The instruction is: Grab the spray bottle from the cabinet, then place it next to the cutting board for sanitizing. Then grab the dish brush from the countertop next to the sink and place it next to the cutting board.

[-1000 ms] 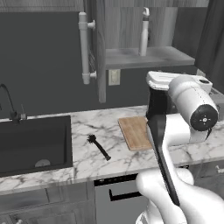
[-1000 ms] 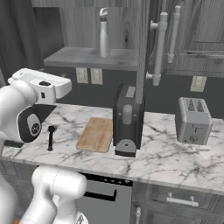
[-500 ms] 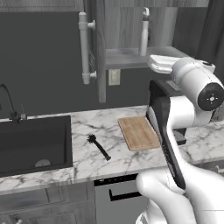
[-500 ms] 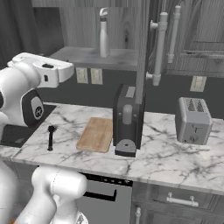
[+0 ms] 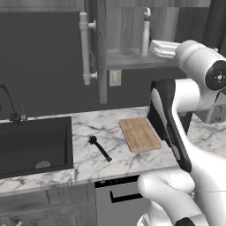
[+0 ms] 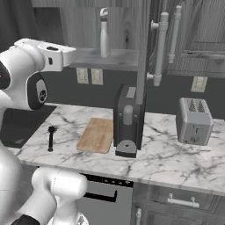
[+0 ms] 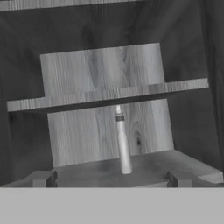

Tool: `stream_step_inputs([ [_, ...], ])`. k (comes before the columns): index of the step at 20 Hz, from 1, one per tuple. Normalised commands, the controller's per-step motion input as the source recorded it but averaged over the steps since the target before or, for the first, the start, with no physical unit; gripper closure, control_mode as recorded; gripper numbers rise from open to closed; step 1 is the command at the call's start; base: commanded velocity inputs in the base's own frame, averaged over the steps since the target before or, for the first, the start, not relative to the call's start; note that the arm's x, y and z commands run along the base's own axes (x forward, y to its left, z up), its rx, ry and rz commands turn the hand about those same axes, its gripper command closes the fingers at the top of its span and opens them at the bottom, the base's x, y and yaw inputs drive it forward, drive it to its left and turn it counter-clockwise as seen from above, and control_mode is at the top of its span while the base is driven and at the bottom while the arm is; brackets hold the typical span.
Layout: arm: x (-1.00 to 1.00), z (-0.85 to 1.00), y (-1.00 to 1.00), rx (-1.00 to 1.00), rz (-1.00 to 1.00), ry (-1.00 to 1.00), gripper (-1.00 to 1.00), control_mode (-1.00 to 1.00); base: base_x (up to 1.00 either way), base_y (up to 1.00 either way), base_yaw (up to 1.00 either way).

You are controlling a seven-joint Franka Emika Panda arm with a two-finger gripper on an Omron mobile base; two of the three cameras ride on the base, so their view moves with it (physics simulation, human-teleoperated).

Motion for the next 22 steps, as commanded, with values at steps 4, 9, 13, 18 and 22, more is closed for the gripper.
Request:
stream_step_inputs([
  [4, 0.41, 0.0, -0.02, 0.0, 0.0, 0.12, -1.0, -1.0, 0.0, 0.0, 0.0],
  [9, 0.26, 0.01, -0.01, 0.0, 0.0, 0.11, -1.0, -1.0, 0.0, 0.0, 0.0],
  [13, 0.14, 0.04, -0.07, 0.0, 0.0, 0.08, -1.0, -1.0, 0.0, 0.0, 0.0],
  [18, 0.18, 0.02, -0.34, 0.0, 0.01, 0.01, -1.0, -1.0, 0.0, 0.0, 0.0],
  [22, 0.17, 0.0, -0.33, 0.0, 0.05, -0.01, -1.0, -1.0, 0.0, 0.0, 0.0],
])
